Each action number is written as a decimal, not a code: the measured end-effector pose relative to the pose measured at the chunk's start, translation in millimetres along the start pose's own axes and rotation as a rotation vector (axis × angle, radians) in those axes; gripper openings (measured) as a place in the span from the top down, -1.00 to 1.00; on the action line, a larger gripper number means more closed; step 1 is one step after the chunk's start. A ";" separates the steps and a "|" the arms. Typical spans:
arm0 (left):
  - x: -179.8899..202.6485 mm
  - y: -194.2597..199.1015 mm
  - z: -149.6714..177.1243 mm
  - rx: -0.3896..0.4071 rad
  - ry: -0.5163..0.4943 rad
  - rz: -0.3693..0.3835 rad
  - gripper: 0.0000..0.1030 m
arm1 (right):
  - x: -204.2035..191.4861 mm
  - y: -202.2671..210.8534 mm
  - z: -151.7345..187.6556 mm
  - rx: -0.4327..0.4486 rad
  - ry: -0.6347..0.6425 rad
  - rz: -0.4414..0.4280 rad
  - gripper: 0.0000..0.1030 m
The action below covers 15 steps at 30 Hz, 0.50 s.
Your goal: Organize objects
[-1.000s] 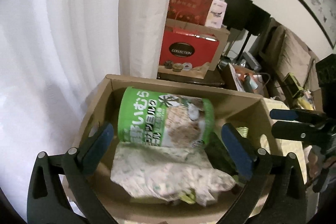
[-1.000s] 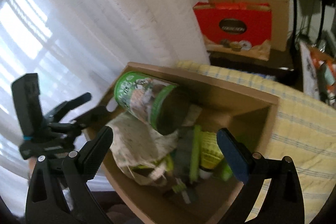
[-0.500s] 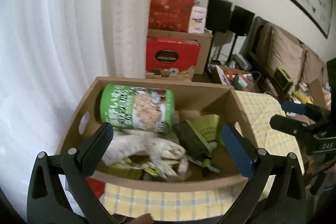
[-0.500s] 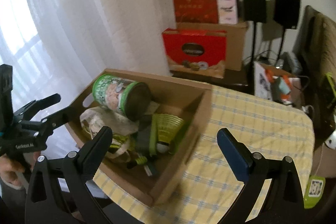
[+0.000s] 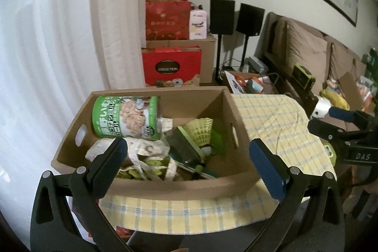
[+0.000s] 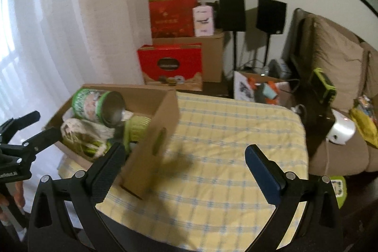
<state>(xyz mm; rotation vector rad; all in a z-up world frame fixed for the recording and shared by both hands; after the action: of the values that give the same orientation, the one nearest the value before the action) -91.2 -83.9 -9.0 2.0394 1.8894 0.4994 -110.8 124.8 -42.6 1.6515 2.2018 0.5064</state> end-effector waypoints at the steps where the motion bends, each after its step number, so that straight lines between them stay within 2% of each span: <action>1: 4.4 1.6 1.5 -0.001 -0.004 0.003 -1.00 | 3.2 4.4 2.4 0.003 -0.002 0.012 -0.98; 15: 52.6 31.1 20.5 0.020 -0.062 0.002 -1.00 | 34.1 56.5 31.2 0.047 -0.036 0.120 -0.99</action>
<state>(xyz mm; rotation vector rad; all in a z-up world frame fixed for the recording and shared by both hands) -50.8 -33.8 -11.0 2.0455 1.8638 0.4145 -57.7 174.8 -45.1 1.8111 2.1134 0.4556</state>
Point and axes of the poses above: each gripper's, at about its wrist camera, not at the fingertips, and y roughly against the way its jaws point, x to its right, z to its underside, the point moved 4 cm from there along -y, roughly the way its jaws point, and after that the axes turned 11 degrees about x, right-handed, at the moved point
